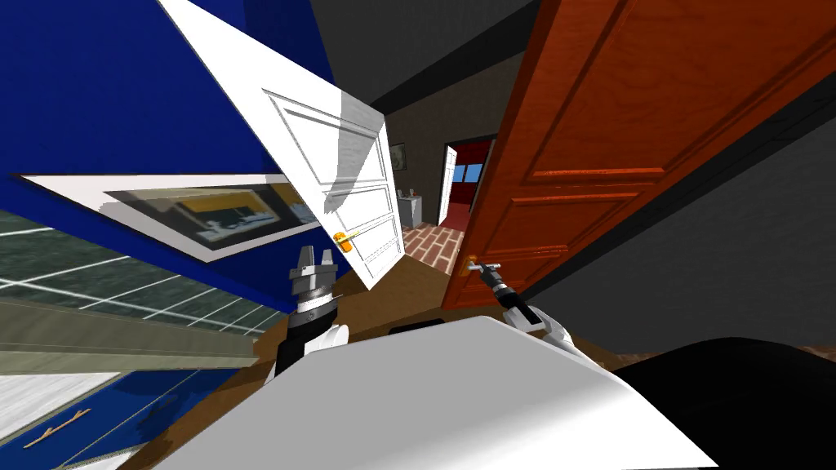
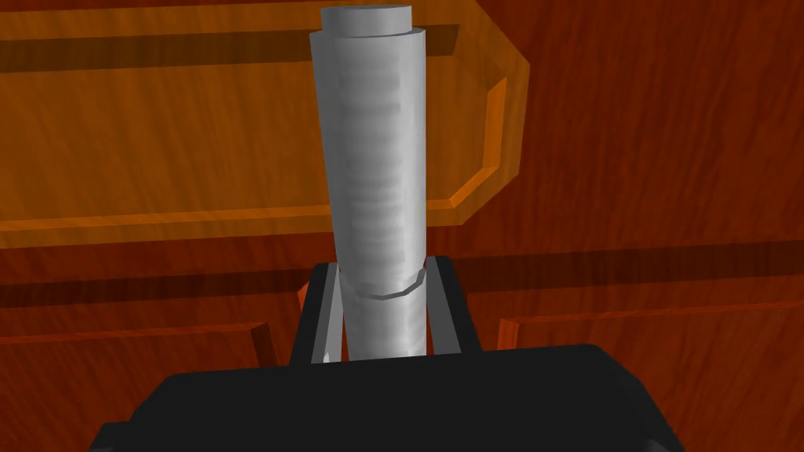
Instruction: Pull the door open
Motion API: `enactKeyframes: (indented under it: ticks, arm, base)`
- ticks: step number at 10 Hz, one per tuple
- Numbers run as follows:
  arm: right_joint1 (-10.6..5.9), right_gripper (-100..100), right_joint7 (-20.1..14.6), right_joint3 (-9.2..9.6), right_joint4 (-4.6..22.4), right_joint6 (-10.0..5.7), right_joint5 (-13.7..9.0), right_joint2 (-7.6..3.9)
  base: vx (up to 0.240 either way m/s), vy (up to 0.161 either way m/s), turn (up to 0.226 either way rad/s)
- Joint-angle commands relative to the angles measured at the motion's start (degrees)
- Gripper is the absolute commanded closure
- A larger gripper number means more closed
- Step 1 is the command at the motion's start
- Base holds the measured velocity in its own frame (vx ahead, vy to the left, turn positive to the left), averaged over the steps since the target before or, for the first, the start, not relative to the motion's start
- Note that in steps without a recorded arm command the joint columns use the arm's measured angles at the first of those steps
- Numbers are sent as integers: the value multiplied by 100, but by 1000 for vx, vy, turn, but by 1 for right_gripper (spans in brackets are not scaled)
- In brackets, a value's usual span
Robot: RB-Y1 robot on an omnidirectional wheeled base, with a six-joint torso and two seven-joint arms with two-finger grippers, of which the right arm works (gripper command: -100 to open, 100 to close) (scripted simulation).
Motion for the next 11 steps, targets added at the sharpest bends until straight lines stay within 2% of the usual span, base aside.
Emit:
enactKeyframes:
  ticks: [1,7,8,11]
  arm:
    - [96,100,-75,48,17,-171,-18,-113]
    - [383,100,-286,200,54,-652,-69,-439]
    - [344,100,-259,209,55,-588,-55,-398]
    - [444,100,-356,287,123,-818,-50,-520]
  base:
    - [-254,-98,184]
    - [-209,-55,142]
    - [-82,-21,30]
    - [-170,-65,155]
